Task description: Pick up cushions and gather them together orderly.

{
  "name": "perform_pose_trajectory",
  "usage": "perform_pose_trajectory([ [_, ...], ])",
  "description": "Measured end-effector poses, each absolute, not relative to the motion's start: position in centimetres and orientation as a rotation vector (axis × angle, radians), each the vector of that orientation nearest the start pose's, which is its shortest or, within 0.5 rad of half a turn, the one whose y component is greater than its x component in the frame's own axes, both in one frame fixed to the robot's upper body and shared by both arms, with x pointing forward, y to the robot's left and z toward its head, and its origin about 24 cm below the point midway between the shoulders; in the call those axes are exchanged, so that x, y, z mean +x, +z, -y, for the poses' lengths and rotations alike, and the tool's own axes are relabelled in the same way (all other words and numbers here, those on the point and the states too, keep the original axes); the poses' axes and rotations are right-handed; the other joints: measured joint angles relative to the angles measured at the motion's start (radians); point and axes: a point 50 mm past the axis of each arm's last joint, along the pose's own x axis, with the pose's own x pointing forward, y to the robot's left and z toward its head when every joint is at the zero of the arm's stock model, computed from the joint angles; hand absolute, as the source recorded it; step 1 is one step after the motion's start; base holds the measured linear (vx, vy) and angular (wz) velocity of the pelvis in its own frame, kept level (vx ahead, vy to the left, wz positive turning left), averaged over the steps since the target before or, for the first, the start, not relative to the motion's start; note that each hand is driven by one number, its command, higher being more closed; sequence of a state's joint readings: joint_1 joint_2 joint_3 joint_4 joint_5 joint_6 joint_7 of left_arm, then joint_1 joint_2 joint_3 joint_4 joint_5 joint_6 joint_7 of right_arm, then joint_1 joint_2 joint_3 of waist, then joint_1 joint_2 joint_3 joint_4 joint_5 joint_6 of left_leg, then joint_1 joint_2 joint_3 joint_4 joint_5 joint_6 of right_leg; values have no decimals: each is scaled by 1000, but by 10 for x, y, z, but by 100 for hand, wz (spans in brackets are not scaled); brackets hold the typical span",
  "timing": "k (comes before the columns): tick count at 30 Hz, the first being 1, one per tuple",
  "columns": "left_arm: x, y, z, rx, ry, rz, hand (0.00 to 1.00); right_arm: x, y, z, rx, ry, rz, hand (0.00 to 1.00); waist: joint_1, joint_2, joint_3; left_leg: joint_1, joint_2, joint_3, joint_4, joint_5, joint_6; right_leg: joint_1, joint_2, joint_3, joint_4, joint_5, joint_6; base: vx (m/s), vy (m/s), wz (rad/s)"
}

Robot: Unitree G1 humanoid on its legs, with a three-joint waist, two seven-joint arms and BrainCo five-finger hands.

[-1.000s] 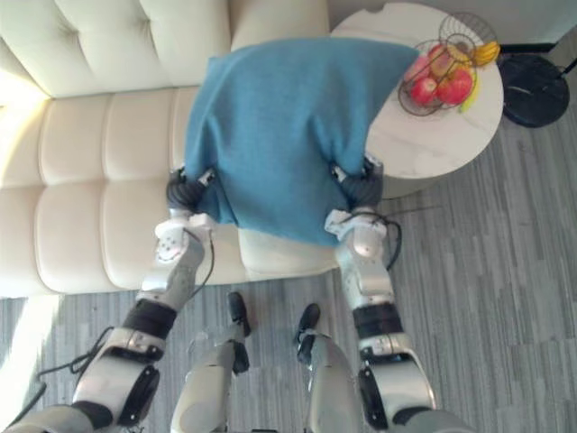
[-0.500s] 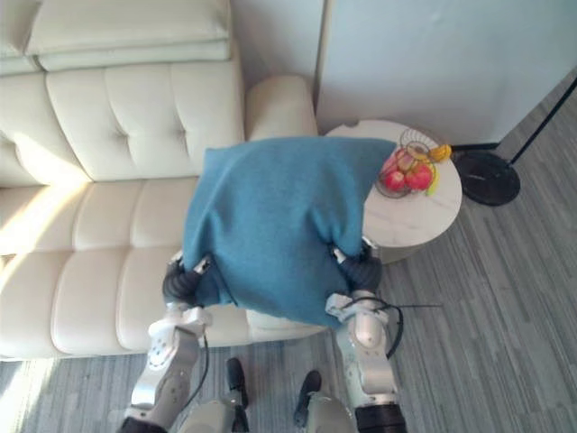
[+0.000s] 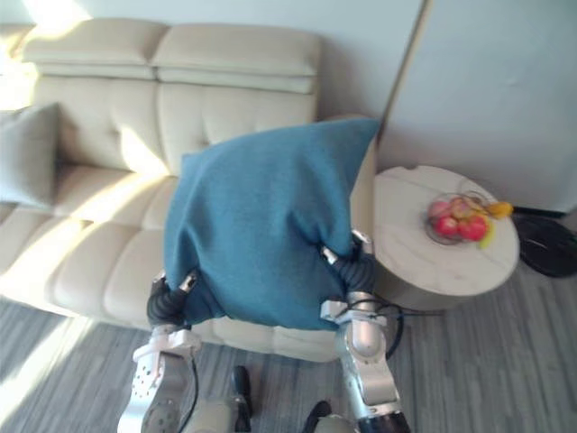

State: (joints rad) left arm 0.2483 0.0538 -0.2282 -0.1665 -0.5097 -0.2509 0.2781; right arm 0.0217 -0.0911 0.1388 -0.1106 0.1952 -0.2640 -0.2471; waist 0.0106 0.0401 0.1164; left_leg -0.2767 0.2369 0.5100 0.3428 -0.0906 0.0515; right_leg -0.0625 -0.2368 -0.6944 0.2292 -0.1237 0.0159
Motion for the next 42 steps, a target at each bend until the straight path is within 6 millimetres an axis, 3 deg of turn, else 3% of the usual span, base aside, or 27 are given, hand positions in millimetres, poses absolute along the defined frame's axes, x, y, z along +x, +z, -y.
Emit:
perform_pose_trajectory([
  [2,201,40,-132,-538,153,50,100,243,84,157,161,-154,319,100,-25,14,-11,17,78,101,95,-33,-12,25,-29,-55,-15,26,31,-26,208,87],
  [4,202,42,-117,-572,89,49,100,241,84,175,128,-211,328,100,-33,60,-45,46,121,107,65,-33,-73,29,-32,-89,-48,79,69,16,377,64],
  [5,206,43,-113,-570,61,55,100,241,83,180,127,-234,325,100,-34,58,-45,40,93,98,44,-51,-130,28,-56,-92,-57,104,87,28,429,46],
  [8,212,35,-117,-520,42,29,100,236,76,178,163,-262,294,100,-44,-1,-48,-9,8,72,100,-112,-58,8,-154,-88,-23,145,104,24,493,52],
  [9,211,31,-118,-515,47,10,100,237,73,177,167,-260,280,100,-44,-10,-43,-11,-7,62,113,-127,-45,-4,-183,-69,26,149,91,39,471,43],
  [10,210,23,-119,-503,53,-26,100,236,69,177,168,-260,257,100,-46,-12,-37,-8,-37,28,110,-145,-28,-69,-212,59,144,108,-25,29,443,60],
  [11,209,17,-120,-486,53,-54,100,233,64,176,173,-262,230,100,-60,-10,-35,-1,-53,-1,90,-147,-26,-117,-171,245,232,45,-9,55,343,78],
  [13,206,10,-125,-452,47,-90,100,225,55,175,180,-266,184,100,-76,-24,-25,59,-103,-40,-2,-130,-30,-163,-45,477,324,-41,60,124,232,91],
  [15,200,5,-128,-442,40,-110,100,224,52,175,174,-249,175,100,-76,-33,-24,113,-146,-45,-79,-120,-26,-207,29,504,325,-88,56,130,65,42],
  [17,198,4,-128,-441,41,-113,100,226,54,174,171,-231,182,100,-75,-30,-24,146,-176,-46,-130,-114,-26,-274,87,476,309,-100,44,177,30,14],
  [18,198,6,-128,-439,38,-105,100,226,54,174,172,-232,181,100,-83,-29,-25,158,-188,-54,-144,-107,-32,-286,121,454,252,-84,19,289,18,40],
  [19,199,8,-128,-428,30,-98,100,224,53,174,174,-235,177,100,-90,-38,-27,169,-210,-69,-139,-112,-34,-286,132,444,184,-30,-55,289,-8,56],
  [20,199,8,-127,-423,22,-96,100,223,51,175,177,-239,173,100,-101,-50,-30,173,-227,-83,-121,-130,-36,-282,130,440,159,-7,-83,342,-44,51],
  [21,197,6,-123,-444,21,-108,100,222,51,178,162,-238,171,100,-106,-19,-27,170,-201,-94,-68,-157,-44,-256,135,418,163,-22,-74,362,-36,31],
  [22,195,5,-122,-451,23,-113,100,219,51,179,161,-240,169,100,-106,-11,-29,166,-184,-92,-26,-160,-49,-231,138,407,148,-28,-77,361,-36,15],
  [24,193,3,-121,-454,19,-123,100,214,52,180,160,-245,171,100,-106,-11,-27,143,-134,-74,125,-160,-49,-171,154,402,115,-29,-78,345,-41,6],
  [25,191,4,-119,-460,13,-126,100,210,58,181,161,-246,193,100,-102,-5,-20,112,-78,-54,286,-147,-49,-119,171,406,90,-29,-79,325,-29,-11],
  [27,186,10,-118,-481,0,-104,100,202,75,179,168,-238,262,100,-67,-13,-13,64,0,-30,461,-164,-35,-56,181,470,63,-38,-93,299,68,-63],
  [29,184,20,-116,-501,-13,-65,100,197,91,179,175,-232,340,100,-57,-15,-14,9,33,-64,469,-196,-40,-39,171,518,45,-38,-92,297,163,-76],
  [31,186,30,-115,-514,-31,-11,100,197,101,178,185,-228,400,100,-43,-31,-7,-29,27,-145,351,-205,-51,-34,145,617,41,-64,-50,234,278,-82],
  [33,186,32,-115,-520,-31,-4,100,197,100,178,186,-229,399,100,-35,-26,-10,-23,-14,-292,175,-182,-75,-28,128,677,51,-83,-7,151,306,-92],
  [34,184,31,-115,-523,-25,-9,100,197,99,178,183,-229,391,100,-20,-2,-21,25,-32,-407,11,-95,-125,-32,135,719,65,-98,40,165,454,-116],
  [35,181,28,-119,-512,-11,-24,100,197,93,175,194,-226,362,100,-12,-24,-21,50,-56,-400,31,-66,-193,-24,116,767,67,-120,82,203,495,-97],
  [36,179,27,-120,-512,-5,-29,100,195,90,173,203,-230,344,100,-22,-36,-26,49,-68,-401,56,-83,-187,-25,103,770,64,-106,88,195,457,-67],
  [37,179,26,-122,-508,0,-28,100,193,87,171,218,-236,329,100,-21,-71,-22,24,-102,-447,138,-90,-184,-26,76,791,60,-93,101,152,292,-53],
  [38,177,25,-122,-507,6,-35,100,193,86,169,217,-236,323,100,-16,-80,-26,20,-113,-470,158,-104,-179,-29,68,809,52,-81,110,112,239,-74],
  [42,175,24,-124,-502,9,-40,100,193,86,168,224,-236,325,100,-14,-104,-46,39,-118,-388,113,-149,-156,-70,54,860,-3,-11,126,31,189,-63],
])
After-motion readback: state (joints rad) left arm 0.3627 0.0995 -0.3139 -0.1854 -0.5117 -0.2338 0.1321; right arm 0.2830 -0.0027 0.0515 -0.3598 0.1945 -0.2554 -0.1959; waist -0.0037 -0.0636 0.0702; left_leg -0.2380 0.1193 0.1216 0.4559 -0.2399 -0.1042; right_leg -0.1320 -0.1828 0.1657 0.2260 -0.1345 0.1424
